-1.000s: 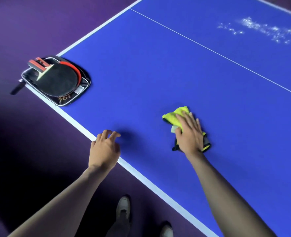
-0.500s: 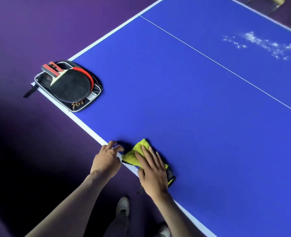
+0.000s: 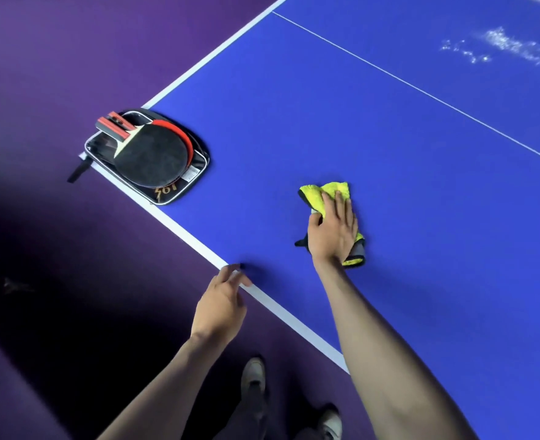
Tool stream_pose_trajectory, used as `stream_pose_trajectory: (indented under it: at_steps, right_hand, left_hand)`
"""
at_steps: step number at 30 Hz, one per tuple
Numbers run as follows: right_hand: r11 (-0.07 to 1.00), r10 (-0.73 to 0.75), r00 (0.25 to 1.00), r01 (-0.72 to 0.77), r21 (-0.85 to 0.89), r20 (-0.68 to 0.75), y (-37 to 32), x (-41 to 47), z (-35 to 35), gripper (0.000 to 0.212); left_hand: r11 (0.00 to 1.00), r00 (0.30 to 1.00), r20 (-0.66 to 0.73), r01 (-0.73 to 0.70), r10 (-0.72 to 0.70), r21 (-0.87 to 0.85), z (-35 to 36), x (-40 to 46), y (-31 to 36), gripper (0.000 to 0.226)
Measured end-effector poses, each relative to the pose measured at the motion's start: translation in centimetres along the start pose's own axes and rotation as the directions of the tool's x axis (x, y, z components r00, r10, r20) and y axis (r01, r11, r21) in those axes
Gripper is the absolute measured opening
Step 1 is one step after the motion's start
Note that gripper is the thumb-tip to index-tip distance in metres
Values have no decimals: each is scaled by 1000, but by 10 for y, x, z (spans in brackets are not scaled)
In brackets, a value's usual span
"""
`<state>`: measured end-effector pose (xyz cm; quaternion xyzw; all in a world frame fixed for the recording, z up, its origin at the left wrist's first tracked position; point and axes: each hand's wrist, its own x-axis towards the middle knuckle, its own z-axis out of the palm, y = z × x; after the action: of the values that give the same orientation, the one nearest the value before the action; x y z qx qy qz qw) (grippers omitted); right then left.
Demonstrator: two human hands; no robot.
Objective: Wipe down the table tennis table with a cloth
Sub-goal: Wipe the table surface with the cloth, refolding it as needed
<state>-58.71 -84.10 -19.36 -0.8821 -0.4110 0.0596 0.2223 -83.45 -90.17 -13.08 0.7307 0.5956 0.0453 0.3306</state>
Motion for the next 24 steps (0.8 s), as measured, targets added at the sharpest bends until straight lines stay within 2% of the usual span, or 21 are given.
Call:
stream_pose_trajectory:
  at_steps: [3,7,12,14,16,20,24]
  right_hand:
    - [980,-197,978,196,21,65,-24,-56,7,50]
    - [909,-417,889,410,74,190,-39,-136,3,55]
    - [827,-545,777,560,50,315,-16,-183,-20,79]
    - [792,-580,729,609,42,364,5,-198,-34,80]
    - [804,-555,724,593,42,409,25,-210,-54,79]
    - [897,-406,780,441,42,476,59,-227,-107,81]
    - [931,-360,850,302,206,384,71,-241,-151,77]
  left_hand:
    - [993,989,-109,89,-97,-75,-5,-9,-1,45]
    - [975,965,-205,130,-166,-178,-18,-16,-4,41]
    - [967,959,-223,127,-176,-220,-37,-20,-11,41]
    - [963,959,-224,119,-174,-240,-44,-25,-11,42]
    - [962,964,-215,97,-155,-256,-50,-32,-10,42]
    - [975,986,-145,46,-78,-216,-68,-48,-1,39]
    - [977,997,-69,3,-18,-213,-92,-74,16,41]
